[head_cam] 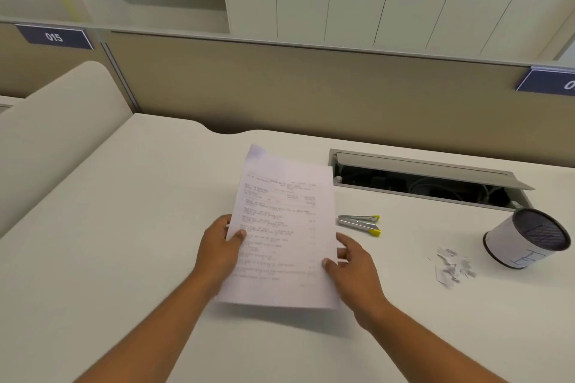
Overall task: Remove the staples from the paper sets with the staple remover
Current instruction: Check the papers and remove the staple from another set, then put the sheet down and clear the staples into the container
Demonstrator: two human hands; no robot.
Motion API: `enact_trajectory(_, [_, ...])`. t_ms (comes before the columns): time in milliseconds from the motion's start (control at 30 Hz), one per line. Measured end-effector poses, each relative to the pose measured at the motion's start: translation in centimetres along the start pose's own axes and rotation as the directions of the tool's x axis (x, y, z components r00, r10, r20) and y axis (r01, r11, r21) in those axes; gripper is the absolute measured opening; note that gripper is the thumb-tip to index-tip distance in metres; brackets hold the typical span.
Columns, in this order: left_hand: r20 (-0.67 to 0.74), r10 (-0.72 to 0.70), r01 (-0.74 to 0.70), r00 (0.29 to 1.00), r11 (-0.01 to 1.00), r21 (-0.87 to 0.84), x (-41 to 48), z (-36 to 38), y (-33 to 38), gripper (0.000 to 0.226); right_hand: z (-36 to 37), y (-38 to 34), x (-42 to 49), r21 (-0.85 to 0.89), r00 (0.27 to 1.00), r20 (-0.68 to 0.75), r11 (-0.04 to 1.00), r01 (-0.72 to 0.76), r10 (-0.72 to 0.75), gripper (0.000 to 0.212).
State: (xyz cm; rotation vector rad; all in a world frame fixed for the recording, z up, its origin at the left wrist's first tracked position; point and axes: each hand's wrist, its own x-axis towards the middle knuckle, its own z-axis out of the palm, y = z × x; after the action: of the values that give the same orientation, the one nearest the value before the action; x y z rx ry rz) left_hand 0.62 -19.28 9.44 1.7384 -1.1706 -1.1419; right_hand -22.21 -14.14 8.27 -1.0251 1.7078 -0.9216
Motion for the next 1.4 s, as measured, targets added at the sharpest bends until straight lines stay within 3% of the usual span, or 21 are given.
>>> enact_trajectory(67, [-0.045,0.029,-0.028,0.999,0.999,0.032,3.0,0.3,0.0,0.024,0.5,-0.1,1.9,-0.072,0.998,0.012,0.995,0.070,-0.070,0.065])
enact_trajectory(167, [-0.110,0.089,-0.064,0.990,0.976,0.210,6.1,0.8,-1.3,0.050,1.1,1.6,4.0,-0.307,0.977,0.128,0.930,0.203,-0.171,0.062])
enact_trajectory(233, [-0.110,0.150,-0.091,0.983,0.902,0.422,6.9,1.3,-3.1,0.066,1.5,3.6,4.4,-0.496,0.945,0.222,0.806,0.321,-0.240,0.054])
enact_trajectory(333, [0.010,0.281,-0.217,0.960,0.718,0.662,6.3,2.2,-6.0,0.073,2.2,6.2,4.3,-0.641,0.892,0.231,0.629,0.440,-0.388,0.046])
enact_trajectory(533, [0.101,0.372,-0.309,0.923,0.556,0.772,6.2,3.2,-8.4,0.092,2.8,8.6,4.2,-0.750,0.820,0.251,0.432,0.501,-0.514,0.060])
enact_trajectory(733, [0.125,0.385,-0.327,0.914,0.521,0.788,7.9,3.9,-7.6,0.091,3.2,8.3,5.0,-0.770,0.826,0.244,0.417,0.483,-0.507,0.071])
enact_trajectory(1100, [0.099,0.424,-0.330,0.900,0.516,0.791,8.4,4.4,-7.8,0.091,3.1,8.1,5.2,-0.762,0.839,0.269,0.429,0.485,-0.473,0.073])
enact_trajectory(1267, [0.067,0.437,-0.313,0.897,0.520,0.795,7.4,4.7,-7.2,0.094,2.8,8.0,5.2,-0.711,0.827,0.253,0.483,0.511,-0.503,0.080])
enact_trajectory(1400, [0.068,0.430,-0.337,0.900,0.591,0.733,4.6,5.9,-6.4,0.087,1.4,8.0,4.3,-0.628,0.834,0.252,0.573,0.527,-0.490,0.080])
